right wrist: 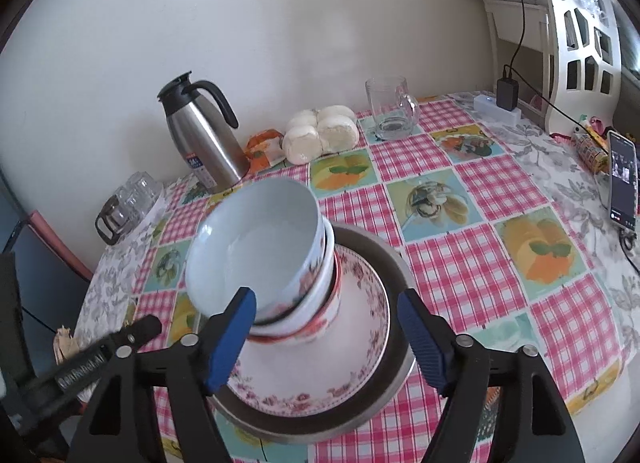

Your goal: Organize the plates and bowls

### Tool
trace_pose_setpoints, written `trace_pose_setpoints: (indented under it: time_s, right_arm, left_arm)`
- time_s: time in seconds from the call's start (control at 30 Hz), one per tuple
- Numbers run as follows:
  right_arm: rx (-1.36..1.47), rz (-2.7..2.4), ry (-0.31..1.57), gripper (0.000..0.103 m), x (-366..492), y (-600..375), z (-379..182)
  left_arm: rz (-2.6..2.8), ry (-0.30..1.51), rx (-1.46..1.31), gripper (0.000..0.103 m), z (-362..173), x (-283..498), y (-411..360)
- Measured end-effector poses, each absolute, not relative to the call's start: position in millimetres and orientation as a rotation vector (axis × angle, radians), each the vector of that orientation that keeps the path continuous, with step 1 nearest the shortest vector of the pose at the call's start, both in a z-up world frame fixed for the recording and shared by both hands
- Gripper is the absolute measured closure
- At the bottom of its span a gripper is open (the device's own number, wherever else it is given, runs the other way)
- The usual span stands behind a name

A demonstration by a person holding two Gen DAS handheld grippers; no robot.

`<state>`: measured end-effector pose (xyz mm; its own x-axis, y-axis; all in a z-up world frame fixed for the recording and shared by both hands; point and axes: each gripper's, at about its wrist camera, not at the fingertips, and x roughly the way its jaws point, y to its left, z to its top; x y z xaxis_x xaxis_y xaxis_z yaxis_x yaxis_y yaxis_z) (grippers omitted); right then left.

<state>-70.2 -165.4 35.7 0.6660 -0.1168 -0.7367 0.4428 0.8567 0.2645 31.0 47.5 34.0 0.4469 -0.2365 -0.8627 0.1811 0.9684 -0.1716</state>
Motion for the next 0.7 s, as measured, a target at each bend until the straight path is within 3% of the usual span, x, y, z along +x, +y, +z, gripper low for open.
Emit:
trace_pose_setpoints:
  time_s: [0.2, 0.37, 0.7]
  right_arm:
    - [0.401, -0.333, 0.817, 0.009, -78.6, -158.0, 24.4]
    - [0.364, -0.338, 0.839, 0.000, -84.5, -156.2, 17.2]
    - [0.308, -0.349, 0.908, 0.000, -95.6, -157.5, 1.1]
  left_arm:
    - [-0.247, 1.080, 0.052, 0.017, 17.9, 17.8, 43.0]
    - [-0.257, 1.080, 0.092, 0.007, 14.9, 12.2, 35.0]
    - [-0.264, 1.110, 0.135, 0.006, 6.6, 1.6, 19.3]
